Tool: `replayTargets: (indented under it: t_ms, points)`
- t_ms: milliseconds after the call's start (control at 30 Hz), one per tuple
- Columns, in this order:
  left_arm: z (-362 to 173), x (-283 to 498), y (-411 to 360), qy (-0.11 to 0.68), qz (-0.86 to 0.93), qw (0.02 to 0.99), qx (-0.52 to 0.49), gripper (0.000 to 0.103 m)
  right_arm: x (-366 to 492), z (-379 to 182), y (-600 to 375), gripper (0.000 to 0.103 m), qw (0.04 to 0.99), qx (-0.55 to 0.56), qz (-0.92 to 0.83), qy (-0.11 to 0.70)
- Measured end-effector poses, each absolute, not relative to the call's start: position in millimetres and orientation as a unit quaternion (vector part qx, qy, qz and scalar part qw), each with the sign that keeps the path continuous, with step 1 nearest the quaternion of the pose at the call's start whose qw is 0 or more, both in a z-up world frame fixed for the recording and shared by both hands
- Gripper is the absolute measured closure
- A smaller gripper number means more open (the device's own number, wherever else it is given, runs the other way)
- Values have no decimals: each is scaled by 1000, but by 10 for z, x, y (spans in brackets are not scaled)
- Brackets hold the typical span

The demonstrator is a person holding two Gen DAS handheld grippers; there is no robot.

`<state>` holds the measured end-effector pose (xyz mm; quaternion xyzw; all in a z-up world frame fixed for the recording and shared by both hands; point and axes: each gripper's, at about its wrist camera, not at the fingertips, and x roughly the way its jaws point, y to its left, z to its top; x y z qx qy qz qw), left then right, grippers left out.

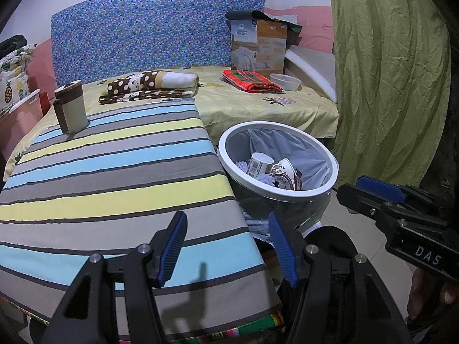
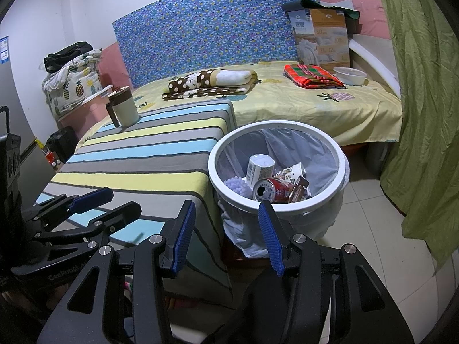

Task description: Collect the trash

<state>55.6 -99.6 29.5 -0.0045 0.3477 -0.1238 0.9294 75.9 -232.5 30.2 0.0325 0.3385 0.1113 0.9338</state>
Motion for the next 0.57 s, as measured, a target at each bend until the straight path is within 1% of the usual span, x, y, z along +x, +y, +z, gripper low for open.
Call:
replayTargets:
  t_ms: [567]
  points:
    - [269, 576, -1056, 349, -130, 928, 1, 42, 756, 274, -2318, 55, 933, 33, 112, 340]
